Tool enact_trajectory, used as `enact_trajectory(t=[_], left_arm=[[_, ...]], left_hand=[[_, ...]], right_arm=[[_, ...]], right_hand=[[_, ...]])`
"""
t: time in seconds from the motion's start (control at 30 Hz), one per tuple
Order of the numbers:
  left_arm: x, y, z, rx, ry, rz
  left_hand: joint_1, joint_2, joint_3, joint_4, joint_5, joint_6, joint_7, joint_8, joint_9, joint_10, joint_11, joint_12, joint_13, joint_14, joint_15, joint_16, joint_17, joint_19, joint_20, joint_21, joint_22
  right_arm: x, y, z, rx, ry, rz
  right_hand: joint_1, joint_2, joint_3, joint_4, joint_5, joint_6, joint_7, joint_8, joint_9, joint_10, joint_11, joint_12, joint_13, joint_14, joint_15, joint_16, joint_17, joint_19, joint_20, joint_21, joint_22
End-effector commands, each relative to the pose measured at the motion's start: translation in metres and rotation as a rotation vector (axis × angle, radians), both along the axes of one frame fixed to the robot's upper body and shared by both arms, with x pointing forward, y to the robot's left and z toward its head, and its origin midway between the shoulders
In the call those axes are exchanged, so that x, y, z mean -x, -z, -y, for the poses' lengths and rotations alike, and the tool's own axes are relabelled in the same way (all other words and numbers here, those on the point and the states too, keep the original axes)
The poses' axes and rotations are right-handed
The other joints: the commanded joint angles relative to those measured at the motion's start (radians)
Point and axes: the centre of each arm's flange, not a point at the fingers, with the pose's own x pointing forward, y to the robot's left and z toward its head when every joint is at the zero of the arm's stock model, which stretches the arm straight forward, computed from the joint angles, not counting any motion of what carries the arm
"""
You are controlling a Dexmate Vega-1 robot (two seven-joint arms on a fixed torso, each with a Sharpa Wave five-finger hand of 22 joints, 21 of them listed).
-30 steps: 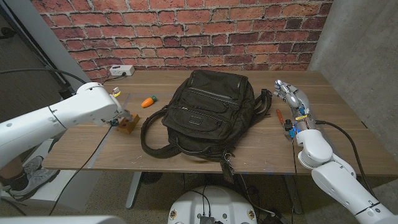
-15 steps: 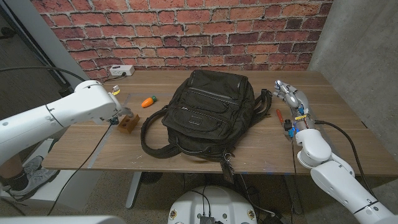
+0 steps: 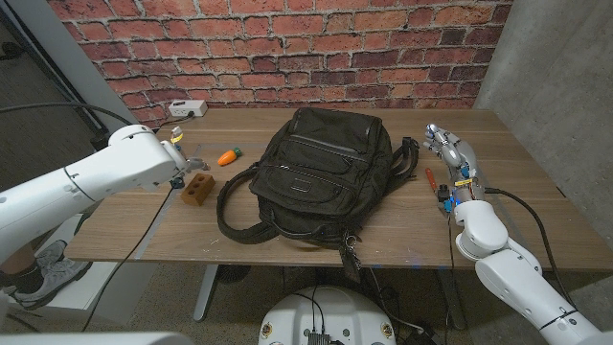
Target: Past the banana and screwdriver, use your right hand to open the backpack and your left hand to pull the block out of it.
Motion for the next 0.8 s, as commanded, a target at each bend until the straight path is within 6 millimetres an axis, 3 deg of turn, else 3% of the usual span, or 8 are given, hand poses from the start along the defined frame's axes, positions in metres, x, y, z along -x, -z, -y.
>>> enact_trajectory(t=[0.03, 0.37, 0.8], left_arm=[[0.009, -0.007, 0.0, 0.005, 0.016, 0.091], [0.011, -0.013, 0.011, 0.016, 0.074, 0.21], [0.013, -0.019, 0.019, 0.095, 0.175, 0.32]], left_hand=[[-0.012, 0.004, 0.008, 0.0, 0.009, 0.002, -0.002, 0.0, -0.002, 0.005, 0.002, -0.008, -0.003, -0.001, -0.001, 0.005, 0.0, 0.003, -0.004, -0.008, 0.001], [-0.035, 0.011, 0.015, 0.004, 0.017, 0.013, -0.012, 0.002, -0.014, 0.021, -0.014, -0.013, -0.015, 0.004, -0.012, 0.007, -0.009, 0.008, -0.019, -0.016, -0.001], [-0.035, 0.041, 0.06, -0.007, 0.034, 0.02, -0.009, 0.002, -0.031, 0.025, -0.025, -0.023, -0.024, -0.013, -0.02, 0.002, -0.022, 0.0, -0.041, -0.031, -0.001]], right_arm=[[-0.009, 0.005, 0.003, -0.035, 0.0, 0.019], [-0.018, 0.004, 0.007, -0.059, -0.002, 0.037], [-0.032, 0.002, 0.01, -0.077, -0.022, 0.03]], right_hand=[[-0.002, 0.012, 0.004, 0.001, 0.005, 0.01, 0.001, -0.007, 0.001, 0.004, 0.002, -0.002, 0.0, -0.003, -0.009, 0.008, 0.004, 0.003, -0.002, 0.004, 0.002], [-0.012, 0.024, 0.006, 0.006, 0.007, 0.009, -0.001, -0.009, 0.001, -0.006, 0.003, -0.007, -0.002, -0.012, -0.008, 0.007, 0.004, -0.009, -0.004, 0.0, 0.002], [-0.016, 0.052, 0.021, 0.011, 0.01, -0.008, 0.001, -0.019, 0.001, -0.019, -0.003, -0.013, -0.006, -0.024, -0.008, 0.006, 0.005, -0.015, -0.012, -0.001, 0.002]])
